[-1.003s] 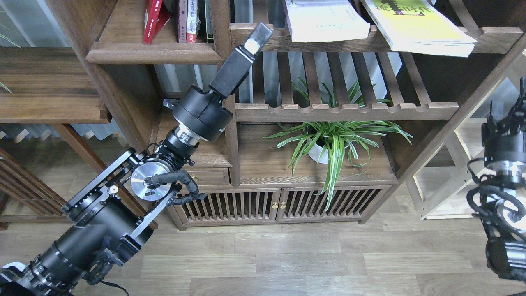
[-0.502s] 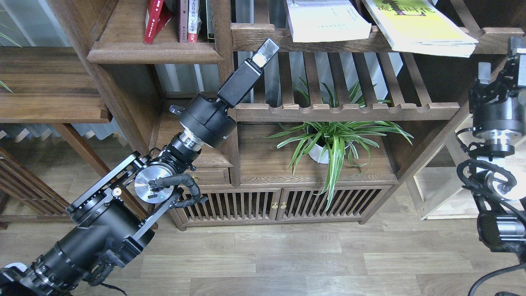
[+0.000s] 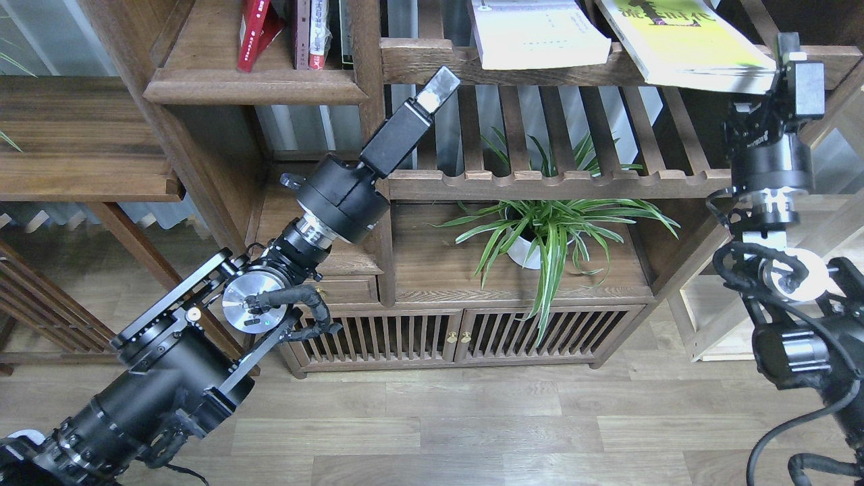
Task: Organize books on shelf
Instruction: 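Grasp the yellow-green book on the top shelf with the right gripper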
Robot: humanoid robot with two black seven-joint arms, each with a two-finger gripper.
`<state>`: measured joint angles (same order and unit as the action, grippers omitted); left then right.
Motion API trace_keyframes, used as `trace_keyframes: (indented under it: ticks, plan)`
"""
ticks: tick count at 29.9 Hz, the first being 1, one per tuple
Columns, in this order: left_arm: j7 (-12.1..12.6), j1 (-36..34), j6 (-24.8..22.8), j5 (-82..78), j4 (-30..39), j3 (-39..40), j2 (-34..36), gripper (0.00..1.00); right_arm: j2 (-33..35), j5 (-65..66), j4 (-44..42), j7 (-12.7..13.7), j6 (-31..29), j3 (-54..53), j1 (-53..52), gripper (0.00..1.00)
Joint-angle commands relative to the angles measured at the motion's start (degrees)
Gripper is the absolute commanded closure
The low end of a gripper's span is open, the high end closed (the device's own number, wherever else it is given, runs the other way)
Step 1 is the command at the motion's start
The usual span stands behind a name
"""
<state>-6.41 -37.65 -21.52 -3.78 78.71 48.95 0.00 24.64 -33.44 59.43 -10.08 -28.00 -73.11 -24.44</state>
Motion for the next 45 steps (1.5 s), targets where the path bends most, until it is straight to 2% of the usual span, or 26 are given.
trace_keyframes:
  ticks: [1,8,15,18,22,31,33,39,45]
  plan:
    - [0.00,-0.14,-0.01,0.00,0.04,0.27,0.00,0.01,1.02,0.13,-0.19,0.15,0.00,2.87,-0.17,0.02]
    - [0.00,-0.14,-0.10,0.09,0.04,0.71,0.00,0.01,2.87,0.04,-0.19,0.58,0.00,5.34,-0.35,0.02]
    - [-0.18,-0.14,-0.10,0.09,0.04,0.71,0.00,0.01,2.87,0.04,-0.19,4.36,0.48,5.35,-0.70,0.05]
    - [-0.18,-0.14,-0.10,0.09,0.13,0.80,0.00,0.01,2.95,-0.05,-0.19,4.89,1.72,5.35,-0.79,0.06]
    - [-0.18,-0.14,-0.19,0.09,0.13,0.88,0.00,0.01,3.57,-0.14,-0.19,5.86,2.42,5.26,-1.49,0.14]
    - [-0.18,-0.14,-0.19,0.09,0.13,0.88,0.00,0.01,4.54,-0.22,-0.37,6.74,4.44,5.08,-2.90,0.12]
    - [-0.18,-0.14,-0.19,0.09,0.13,0.88,0.00,0.01,5.06,-0.22,-0.37,6.91,5.32,5.08,-3.16,0.13]
    - [-0.18,-0.14,-0.19,0.09,0.13,0.80,0.00,0.01,6.99,-0.22,-0.37,10.86,10.59,5.08,-3.51,0.14]
    - [-0.18,-0.14,-0.19,0.09,0.13,0.88,0.00,0.01,7.09,-0.22,-0.37,11.22,14.55,5.08,-5.35,0.17]
